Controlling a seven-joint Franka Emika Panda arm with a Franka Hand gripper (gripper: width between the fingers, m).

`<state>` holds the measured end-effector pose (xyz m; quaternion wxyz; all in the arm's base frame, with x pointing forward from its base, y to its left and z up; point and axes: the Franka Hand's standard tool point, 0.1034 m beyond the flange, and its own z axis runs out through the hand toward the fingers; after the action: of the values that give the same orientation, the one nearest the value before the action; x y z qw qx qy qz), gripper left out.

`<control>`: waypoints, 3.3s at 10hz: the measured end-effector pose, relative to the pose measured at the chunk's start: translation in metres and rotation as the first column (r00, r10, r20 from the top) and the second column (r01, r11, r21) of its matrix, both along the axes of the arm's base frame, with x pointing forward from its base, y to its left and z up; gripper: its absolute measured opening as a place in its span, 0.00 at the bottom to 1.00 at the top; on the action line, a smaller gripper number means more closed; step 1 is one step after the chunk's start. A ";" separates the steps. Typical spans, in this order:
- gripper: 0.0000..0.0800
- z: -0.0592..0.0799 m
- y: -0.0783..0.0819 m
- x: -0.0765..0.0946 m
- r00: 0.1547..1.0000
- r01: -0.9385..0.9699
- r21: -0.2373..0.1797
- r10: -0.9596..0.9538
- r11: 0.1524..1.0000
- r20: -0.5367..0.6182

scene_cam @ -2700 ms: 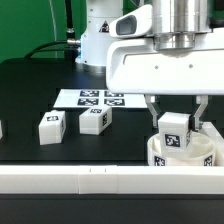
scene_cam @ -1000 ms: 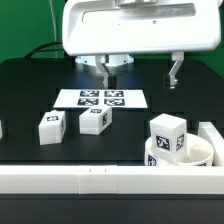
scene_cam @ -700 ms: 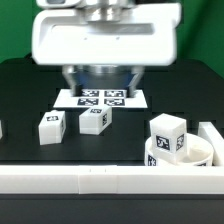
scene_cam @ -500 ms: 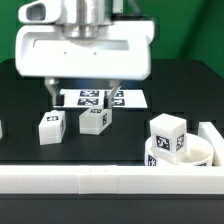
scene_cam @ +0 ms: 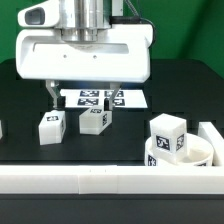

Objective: Assemble stool

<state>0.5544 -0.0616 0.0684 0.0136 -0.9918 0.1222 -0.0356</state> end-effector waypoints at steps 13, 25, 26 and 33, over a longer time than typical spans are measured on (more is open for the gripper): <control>0.81 -0.020 0.000 -0.039 0.631 0.095 0.215 0.108 0.972 -0.768; 0.81 -0.039 0.009 -0.045 0.562 0.109 0.195 0.102 0.975 -0.821; 0.81 -0.039 0.011 -0.045 0.561 0.106 0.195 0.103 0.975 -0.821; 0.81 -0.049 0.008 -0.045 0.579 0.099 0.195 0.103 0.976 -0.809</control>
Offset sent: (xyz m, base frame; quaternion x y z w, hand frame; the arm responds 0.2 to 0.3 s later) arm 0.0000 0.0000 0.0000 0.0000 -0.1296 0.0000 0.9916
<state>0.5095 -0.0534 0.0198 0.0649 -0.8893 0.1167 0.4373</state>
